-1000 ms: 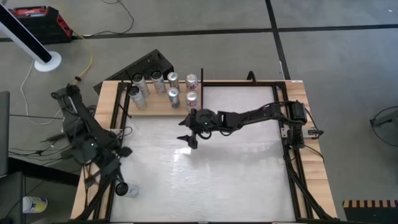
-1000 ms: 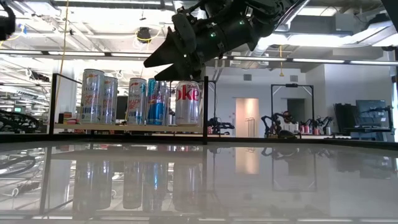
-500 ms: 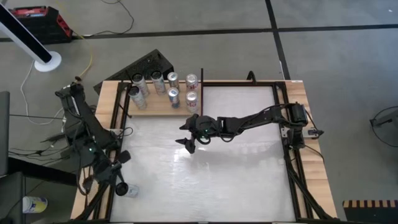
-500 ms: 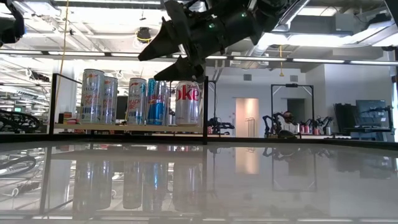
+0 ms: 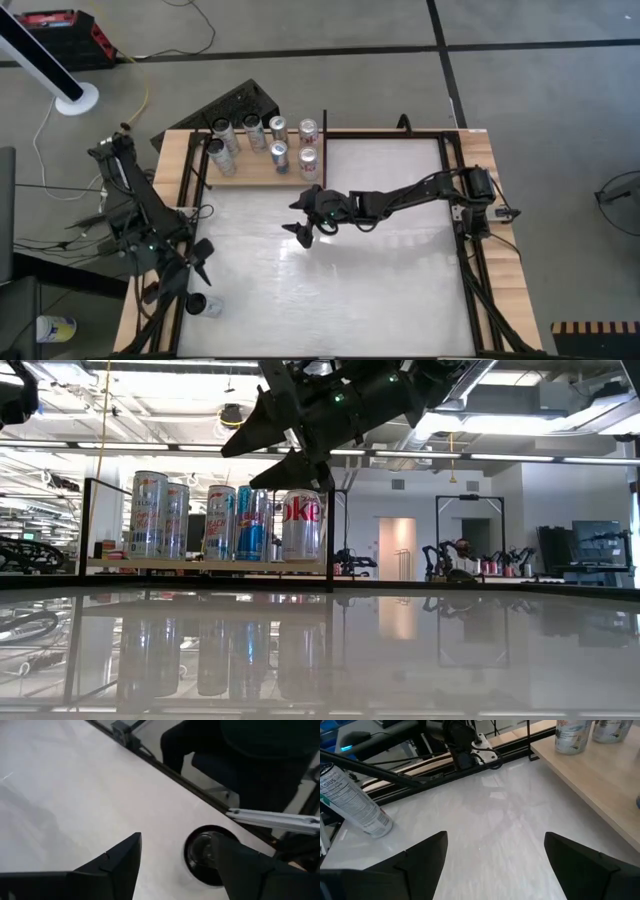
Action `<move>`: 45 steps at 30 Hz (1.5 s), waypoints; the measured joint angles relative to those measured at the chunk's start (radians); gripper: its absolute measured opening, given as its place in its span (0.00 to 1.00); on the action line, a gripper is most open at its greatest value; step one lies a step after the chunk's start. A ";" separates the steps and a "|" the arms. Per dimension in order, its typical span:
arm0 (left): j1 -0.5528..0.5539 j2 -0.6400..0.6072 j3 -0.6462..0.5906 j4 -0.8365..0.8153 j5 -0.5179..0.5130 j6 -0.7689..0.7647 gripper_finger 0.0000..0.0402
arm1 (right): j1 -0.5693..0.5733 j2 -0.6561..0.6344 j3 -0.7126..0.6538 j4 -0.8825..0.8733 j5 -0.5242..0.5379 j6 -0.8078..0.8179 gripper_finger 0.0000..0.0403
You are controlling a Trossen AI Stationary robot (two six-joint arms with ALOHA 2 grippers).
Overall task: Place canned beverage on shelf
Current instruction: Put the pink soda can on the shelf aligned with the other pink soda can
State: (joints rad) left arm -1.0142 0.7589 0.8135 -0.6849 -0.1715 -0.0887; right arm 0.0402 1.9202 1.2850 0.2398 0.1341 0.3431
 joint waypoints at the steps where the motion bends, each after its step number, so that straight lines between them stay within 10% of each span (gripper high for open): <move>1: 0.001 0.000 0.000 0.000 -0.012 -0.009 0.56 | 0.000 0.000 0.000 0.000 0.000 0.000 0.88; 8: 0.002 0.000 0.007 0.001 -0.226 -0.099 0.57 | -0.001 0.000 0.000 0.000 0.000 0.006 0.88; 23: 0.001 0.000 0.017 0.157 -0.349 0.027 0.58 | -0.003 0.000 0.000 0.001 0.002 0.069 0.88; 45: 0.105 -0.048 0.060 0.333 -0.189 0.311 0.85 | -0.010 0.000 0.000 0.001 0.002 0.165 0.88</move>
State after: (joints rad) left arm -0.9089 0.7113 0.8733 -0.3515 -0.3609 0.2228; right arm 0.0303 1.9202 1.2848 0.2405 0.1362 0.5083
